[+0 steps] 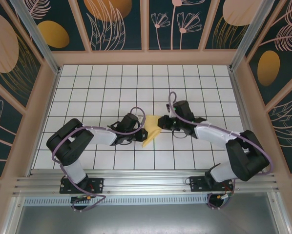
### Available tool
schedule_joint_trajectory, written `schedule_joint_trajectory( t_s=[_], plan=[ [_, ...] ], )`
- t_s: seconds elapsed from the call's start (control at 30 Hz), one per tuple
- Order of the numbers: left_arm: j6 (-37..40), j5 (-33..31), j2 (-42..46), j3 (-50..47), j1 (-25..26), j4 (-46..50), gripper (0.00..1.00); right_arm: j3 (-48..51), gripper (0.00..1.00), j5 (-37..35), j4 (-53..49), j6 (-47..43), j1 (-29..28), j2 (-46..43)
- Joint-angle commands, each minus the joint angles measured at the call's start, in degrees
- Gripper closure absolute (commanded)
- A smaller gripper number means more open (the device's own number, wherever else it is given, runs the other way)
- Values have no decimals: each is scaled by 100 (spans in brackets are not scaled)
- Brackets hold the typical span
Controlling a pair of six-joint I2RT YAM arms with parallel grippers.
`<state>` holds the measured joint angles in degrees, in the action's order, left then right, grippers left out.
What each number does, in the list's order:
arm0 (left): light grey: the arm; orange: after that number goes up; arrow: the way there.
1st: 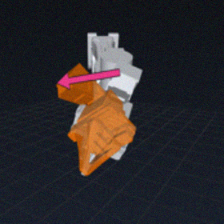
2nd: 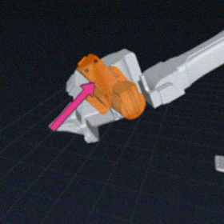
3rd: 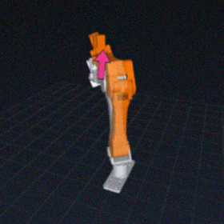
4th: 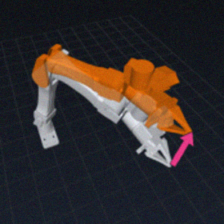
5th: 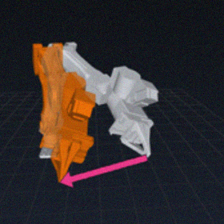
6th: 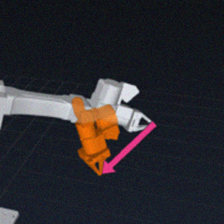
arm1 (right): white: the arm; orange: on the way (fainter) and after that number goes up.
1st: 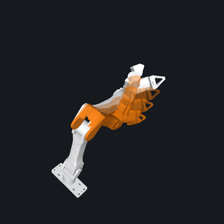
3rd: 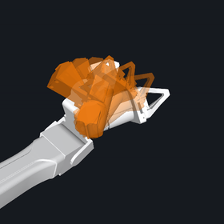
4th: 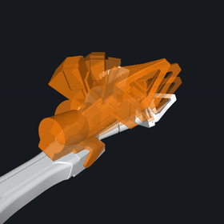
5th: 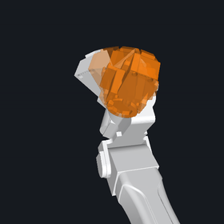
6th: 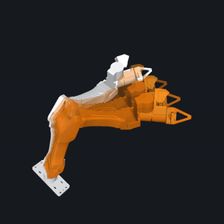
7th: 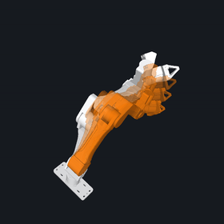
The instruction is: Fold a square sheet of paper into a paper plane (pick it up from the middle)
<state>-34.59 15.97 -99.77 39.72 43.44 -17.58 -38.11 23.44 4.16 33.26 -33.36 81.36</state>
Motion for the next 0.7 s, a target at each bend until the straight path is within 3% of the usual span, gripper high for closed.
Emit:
schedule_joint_trajectory(
  t_s=[0.0,0.3,0.67],
  plan=[
    [-74,-98,-15,-137,-11,83,90,425,92,371,846,846,-251,-104],
    [-96,-98,-12,-149,-18,60,91,838,93,710,1811,1298,-377,325],
    [-144,-129,45,-202,-12,63,91,691,93,747,2109,1315,-381,975]
  ],
)
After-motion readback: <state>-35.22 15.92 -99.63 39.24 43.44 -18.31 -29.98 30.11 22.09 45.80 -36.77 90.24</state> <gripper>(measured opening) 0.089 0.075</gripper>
